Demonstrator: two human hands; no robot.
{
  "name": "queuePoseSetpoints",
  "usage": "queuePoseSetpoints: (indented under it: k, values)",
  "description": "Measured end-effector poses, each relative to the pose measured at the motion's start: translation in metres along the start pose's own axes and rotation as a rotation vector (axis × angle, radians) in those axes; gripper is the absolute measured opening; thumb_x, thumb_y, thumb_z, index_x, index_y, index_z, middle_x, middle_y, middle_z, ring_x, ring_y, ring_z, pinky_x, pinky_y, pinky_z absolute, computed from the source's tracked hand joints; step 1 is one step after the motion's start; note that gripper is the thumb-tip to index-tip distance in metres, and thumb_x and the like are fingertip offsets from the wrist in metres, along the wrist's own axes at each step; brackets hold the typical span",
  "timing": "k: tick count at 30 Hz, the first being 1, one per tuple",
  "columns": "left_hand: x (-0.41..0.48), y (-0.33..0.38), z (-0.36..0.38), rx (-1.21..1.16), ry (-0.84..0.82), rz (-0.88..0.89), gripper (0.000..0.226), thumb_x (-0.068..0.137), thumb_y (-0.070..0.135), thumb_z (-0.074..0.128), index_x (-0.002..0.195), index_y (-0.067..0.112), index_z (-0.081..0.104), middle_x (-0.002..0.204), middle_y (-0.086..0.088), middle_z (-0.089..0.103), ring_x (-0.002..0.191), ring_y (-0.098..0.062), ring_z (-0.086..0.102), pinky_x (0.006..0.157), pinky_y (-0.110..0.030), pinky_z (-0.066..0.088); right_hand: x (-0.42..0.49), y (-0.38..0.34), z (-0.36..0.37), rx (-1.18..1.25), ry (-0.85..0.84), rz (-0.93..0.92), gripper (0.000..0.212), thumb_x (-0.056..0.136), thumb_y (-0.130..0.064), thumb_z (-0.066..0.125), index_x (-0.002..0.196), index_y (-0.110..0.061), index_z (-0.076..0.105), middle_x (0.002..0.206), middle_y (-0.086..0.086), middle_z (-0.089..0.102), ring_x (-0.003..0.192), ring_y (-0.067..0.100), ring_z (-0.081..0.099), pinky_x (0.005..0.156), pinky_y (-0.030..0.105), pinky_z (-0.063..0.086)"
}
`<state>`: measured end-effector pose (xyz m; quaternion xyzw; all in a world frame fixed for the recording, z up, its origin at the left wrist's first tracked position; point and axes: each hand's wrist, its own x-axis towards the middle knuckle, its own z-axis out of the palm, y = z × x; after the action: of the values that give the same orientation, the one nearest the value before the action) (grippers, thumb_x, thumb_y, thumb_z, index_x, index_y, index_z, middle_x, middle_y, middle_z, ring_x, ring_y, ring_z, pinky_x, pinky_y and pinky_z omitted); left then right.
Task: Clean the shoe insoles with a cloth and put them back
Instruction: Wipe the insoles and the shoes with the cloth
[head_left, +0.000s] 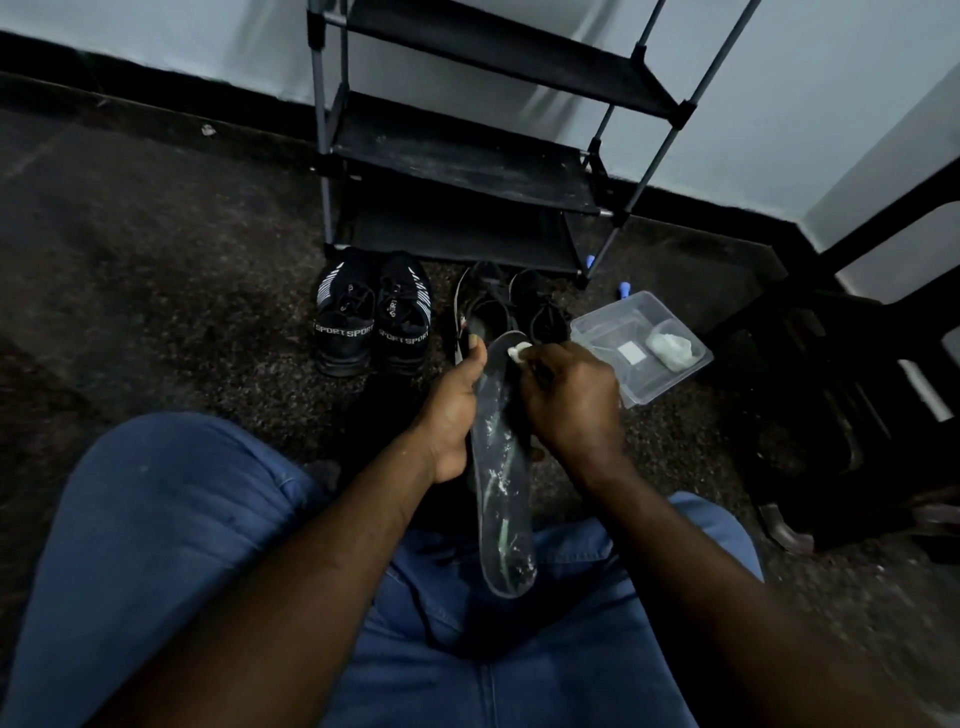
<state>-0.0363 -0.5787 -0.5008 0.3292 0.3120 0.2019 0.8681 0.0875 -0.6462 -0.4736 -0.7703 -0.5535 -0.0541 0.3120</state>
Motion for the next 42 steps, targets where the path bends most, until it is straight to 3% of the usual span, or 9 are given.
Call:
queuePoseSetpoints:
  k: [4,8,16,23,28,31,34,39,42]
  values:
    - [0.001,0.001,-0.001,-0.022,-0.012,-0.001,0.072,0.099,0.072,0.035,0.12,0.012,0.07,0.106,-0.011,0.075,0.094,-0.023,0.072,0.08,-0.034,0.056,-0.001,0.004,0.003,0.041,-0.016,0.014,0.018,0.088,-0.023,0.075,0.106,-0.018,0.077,0.098,0.0,0.072,0.086,0.019,0.068,0.078,0.033,0.056]
    - [0.002,0.001,-0.002,-0.027,-0.015,0.008,0.068,0.1,0.068,0.035,0.107,0.014,0.074,0.095,-0.007,0.076,0.085,-0.019,0.073,0.073,-0.03,0.056,0.003,0.01,0.004,0.066,0.025,0.08,0.013,0.093,-0.025,0.071,0.104,-0.02,0.077,0.098,-0.003,0.073,0.08,0.013,0.068,0.075,0.035,0.058]
    - [-0.002,0.001,0.001,0.013,-0.029,0.022,0.069,0.102,0.065,0.035,0.131,0.012,0.066,0.118,-0.013,0.074,0.1,-0.024,0.073,0.072,-0.032,0.061,0.007,0.004,0.006,0.083,0.029,0.118,0.013,0.09,-0.019,0.072,0.102,-0.021,0.076,0.098,-0.004,0.071,0.082,0.012,0.066,0.074,0.027,0.054]
    - [0.0,0.001,-0.003,0.069,0.067,0.039,0.084,0.09,0.084,0.027,0.121,0.02,0.072,0.121,-0.015,0.073,0.115,-0.028,0.07,0.104,-0.049,0.052,-0.002,-0.017,0.011,0.102,-0.075,-0.122,0.02,0.083,-0.013,0.07,0.101,-0.019,0.077,0.098,-0.002,0.07,0.085,0.012,0.064,0.075,0.021,0.048]
    - [0.001,0.001,-0.002,0.085,0.119,0.057,0.092,0.086,0.088,0.021,0.119,0.018,0.071,0.117,-0.015,0.075,0.111,-0.028,0.071,0.096,-0.044,0.056,-0.002,-0.018,0.007,0.081,-0.154,-0.242,0.016,0.085,-0.011,0.073,0.1,-0.015,0.076,0.099,0.0,0.071,0.085,0.016,0.066,0.076,0.022,0.049]
    - [0.0,0.004,-0.004,0.06,0.068,0.017,0.1,0.082,0.092,0.018,0.132,0.021,0.067,0.126,-0.016,0.071,0.117,-0.031,0.068,0.099,-0.052,0.054,0.005,-0.005,0.005,-0.033,-0.182,-0.191,0.015,0.085,-0.018,0.072,0.101,-0.019,0.074,0.094,0.001,0.072,0.082,0.02,0.066,0.072,0.029,0.05]
    - [0.002,0.008,-0.005,0.071,0.035,0.008,0.104,0.084,0.091,0.012,0.134,0.017,0.066,0.125,-0.016,0.071,0.116,-0.03,0.069,0.089,-0.045,0.058,0.005,0.005,0.005,-0.068,-0.213,-0.095,0.017,0.087,-0.023,0.067,0.103,-0.022,0.074,0.094,0.002,0.073,0.083,0.023,0.068,0.072,0.036,0.055]
    - [0.004,0.006,-0.004,0.068,0.045,0.038,0.102,0.085,0.091,0.015,0.132,0.017,0.067,0.125,-0.016,0.071,0.119,-0.031,0.067,0.102,-0.05,0.052,-0.007,0.001,0.005,0.048,-0.176,0.035,0.028,0.09,-0.023,0.066,0.117,-0.028,0.062,0.097,-0.002,0.075,0.082,0.018,0.07,0.074,0.034,0.058]
    - [0.006,0.003,-0.004,0.08,0.072,0.056,0.098,0.085,0.09,0.019,0.128,0.018,0.07,0.125,-0.014,0.072,0.121,-0.029,0.066,0.104,-0.047,0.05,-0.007,0.001,0.007,0.016,-0.109,0.022,0.024,0.09,-0.02,0.069,0.113,-0.023,0.072,0.1,-0.001,0.073,0.085,0.018,0.069,0.075,0.03,0.054]
